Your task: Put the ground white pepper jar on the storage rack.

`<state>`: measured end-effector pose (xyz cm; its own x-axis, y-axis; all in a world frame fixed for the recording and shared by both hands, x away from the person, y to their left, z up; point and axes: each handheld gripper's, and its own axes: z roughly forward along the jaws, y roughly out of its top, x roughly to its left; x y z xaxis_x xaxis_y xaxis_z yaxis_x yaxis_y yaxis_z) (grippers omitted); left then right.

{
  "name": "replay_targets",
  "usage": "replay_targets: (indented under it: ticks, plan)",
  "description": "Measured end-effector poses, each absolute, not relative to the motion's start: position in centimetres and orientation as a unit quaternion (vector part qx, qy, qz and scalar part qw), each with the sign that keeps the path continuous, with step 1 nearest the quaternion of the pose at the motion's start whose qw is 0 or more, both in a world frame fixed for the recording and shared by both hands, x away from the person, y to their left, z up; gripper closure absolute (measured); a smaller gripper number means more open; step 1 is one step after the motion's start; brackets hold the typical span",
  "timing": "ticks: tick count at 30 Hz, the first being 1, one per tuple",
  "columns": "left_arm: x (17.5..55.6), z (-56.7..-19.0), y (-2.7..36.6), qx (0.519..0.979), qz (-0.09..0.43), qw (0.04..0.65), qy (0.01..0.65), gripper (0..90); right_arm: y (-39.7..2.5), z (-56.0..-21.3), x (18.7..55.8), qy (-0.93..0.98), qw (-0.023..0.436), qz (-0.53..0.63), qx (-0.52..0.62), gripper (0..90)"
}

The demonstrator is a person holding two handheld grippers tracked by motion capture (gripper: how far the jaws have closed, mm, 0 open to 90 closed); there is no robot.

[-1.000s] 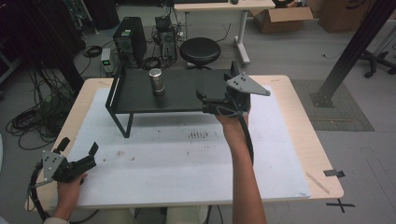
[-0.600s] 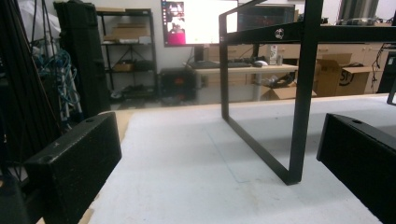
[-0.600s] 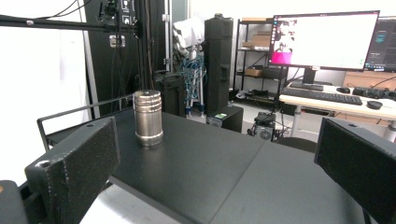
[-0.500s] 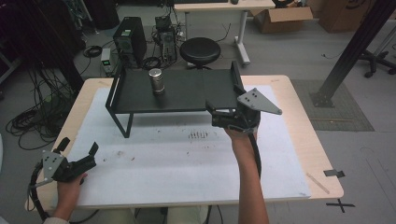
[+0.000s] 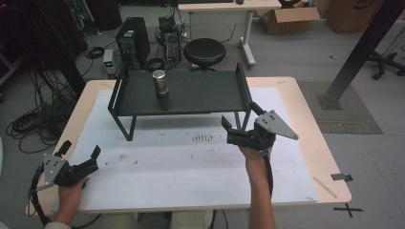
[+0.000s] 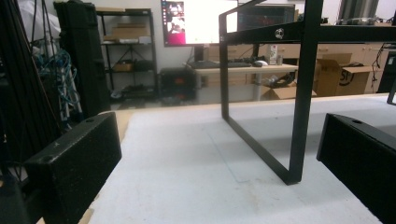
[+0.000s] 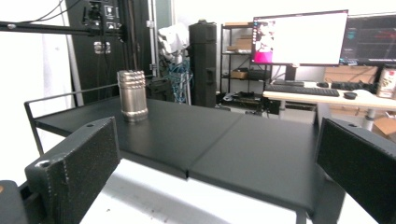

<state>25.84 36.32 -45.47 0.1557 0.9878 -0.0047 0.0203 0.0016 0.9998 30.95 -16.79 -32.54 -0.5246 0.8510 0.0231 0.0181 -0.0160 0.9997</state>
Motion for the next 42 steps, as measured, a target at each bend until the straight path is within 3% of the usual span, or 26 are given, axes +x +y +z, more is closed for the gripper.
replay_targets:
  ticks: [28,42]
  plan:
    - [25.8,-45.5,36.3,0.542,0.454,0.533,0.465,0.2,-19.7,-42.6,28.2,0.583,0.337,0.601,0.431,0.0]
    - [25.8,-45.5,36.3,0.542,0.455,0.533,0.464,0.2,-19.5,-45.0,27.3,0.577,0.364,0.592,0.430,0.0]
